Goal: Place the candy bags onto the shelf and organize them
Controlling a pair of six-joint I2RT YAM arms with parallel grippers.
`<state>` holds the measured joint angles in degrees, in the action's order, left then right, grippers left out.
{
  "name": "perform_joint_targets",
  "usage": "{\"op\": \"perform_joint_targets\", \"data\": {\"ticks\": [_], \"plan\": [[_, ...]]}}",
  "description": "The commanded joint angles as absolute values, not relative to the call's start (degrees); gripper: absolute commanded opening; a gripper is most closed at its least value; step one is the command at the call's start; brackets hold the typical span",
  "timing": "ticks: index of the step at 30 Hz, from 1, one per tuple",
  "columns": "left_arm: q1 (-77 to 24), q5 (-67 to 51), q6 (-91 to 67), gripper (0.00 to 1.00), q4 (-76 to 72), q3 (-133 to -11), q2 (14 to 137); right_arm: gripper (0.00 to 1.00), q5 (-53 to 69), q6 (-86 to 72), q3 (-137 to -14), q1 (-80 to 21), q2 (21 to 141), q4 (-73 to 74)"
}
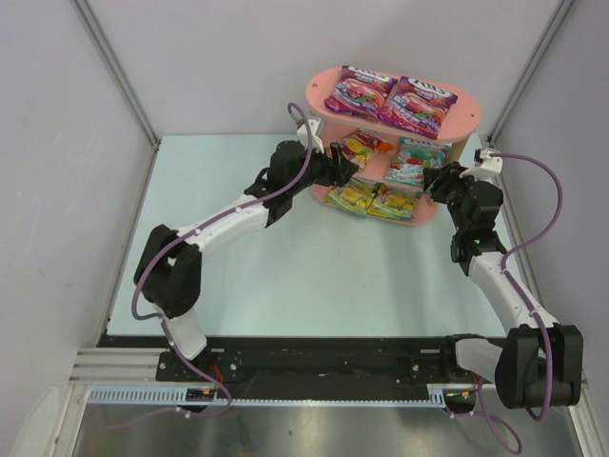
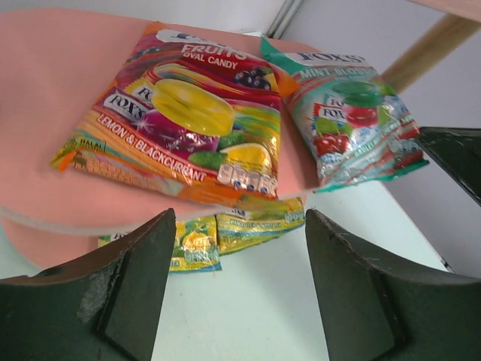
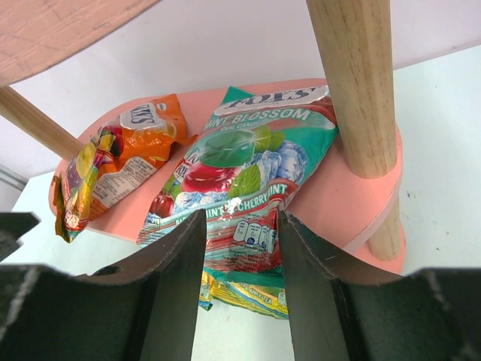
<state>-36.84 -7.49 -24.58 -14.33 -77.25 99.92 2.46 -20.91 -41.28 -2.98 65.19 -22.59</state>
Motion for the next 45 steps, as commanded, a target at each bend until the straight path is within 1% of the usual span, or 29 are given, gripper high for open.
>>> {"op": "perform_joint_targets", "data": {"ticks": [1,5,9,19,33,45], "plan": [[-36.91,-6.86,-25.66,0.74,-15.29,-83.75,103.79,0.48,2.9,-20.48,-43.42,-2.64,63.55,-23.82],[-36.91,-6.77,-26.63,0.73,-15.21,-86.13,106.42,0.48,3.16,-20.39,-43.5,-2.64,63.46,-23.82],[-36.91,-7.47,-27.33,0.68,-15.12,-87.54,108.37,0.48,3.08,-20.3,-43.42,-2.37,63.37,-23.56],[-37.62,-9.14,-29.0,0.61,-16.61,-86.49,108.81,0.48,3.52,-21.0,-43.5,-2.29,63.89,-23.82],[-40.52,-10.11,-30.15,0.57,-18.37,-85.69,109.07,0.48,4.39,-21.88,-43.42,-2.2,65.65,-25.93],[-41.84,-11.16,-30.5,0.54,-18.37,-88.68,111.53,0.48,5.01,-21.97,-43.42,-2.2,67.06,-26.54]]}}
